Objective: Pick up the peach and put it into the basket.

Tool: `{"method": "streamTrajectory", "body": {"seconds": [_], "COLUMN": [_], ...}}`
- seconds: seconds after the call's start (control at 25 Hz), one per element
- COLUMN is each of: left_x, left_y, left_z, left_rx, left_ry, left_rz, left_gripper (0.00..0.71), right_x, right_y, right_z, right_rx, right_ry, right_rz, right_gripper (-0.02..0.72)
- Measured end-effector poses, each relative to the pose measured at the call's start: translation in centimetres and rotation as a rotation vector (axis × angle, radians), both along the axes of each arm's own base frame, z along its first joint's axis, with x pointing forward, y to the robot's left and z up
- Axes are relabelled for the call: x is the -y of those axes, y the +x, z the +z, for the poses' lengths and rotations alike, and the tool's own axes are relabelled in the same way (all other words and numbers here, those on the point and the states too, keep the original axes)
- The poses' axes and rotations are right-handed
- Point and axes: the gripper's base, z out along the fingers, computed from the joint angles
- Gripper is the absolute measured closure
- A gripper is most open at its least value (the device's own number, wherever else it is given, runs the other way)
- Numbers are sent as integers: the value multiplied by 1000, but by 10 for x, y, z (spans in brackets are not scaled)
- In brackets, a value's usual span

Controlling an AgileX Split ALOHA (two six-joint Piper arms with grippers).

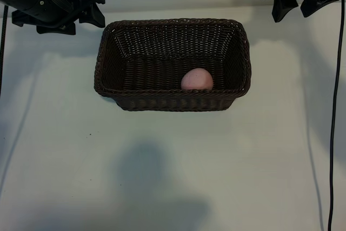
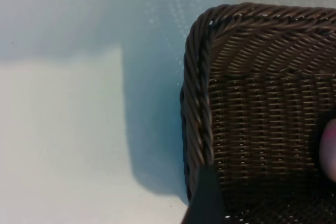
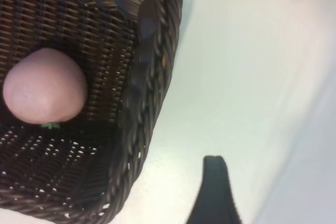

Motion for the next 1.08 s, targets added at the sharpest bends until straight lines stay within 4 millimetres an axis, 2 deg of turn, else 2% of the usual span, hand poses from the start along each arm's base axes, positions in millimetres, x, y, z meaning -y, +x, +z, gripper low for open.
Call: {"method": "streamTrajectory", "body": {"seconds": [1.08], "left_x": [0], "left_y": [0], "left_z": [0], "left_rx": [0], "left_ry": [0], "left_rz": [1], "left_gripper": [144], "right_x": [2], "right_y": [1], "right_z": [0], "right_rx": [8], "right_ry": [-27], "right_rz": [1], "right_gripper": [172]}}
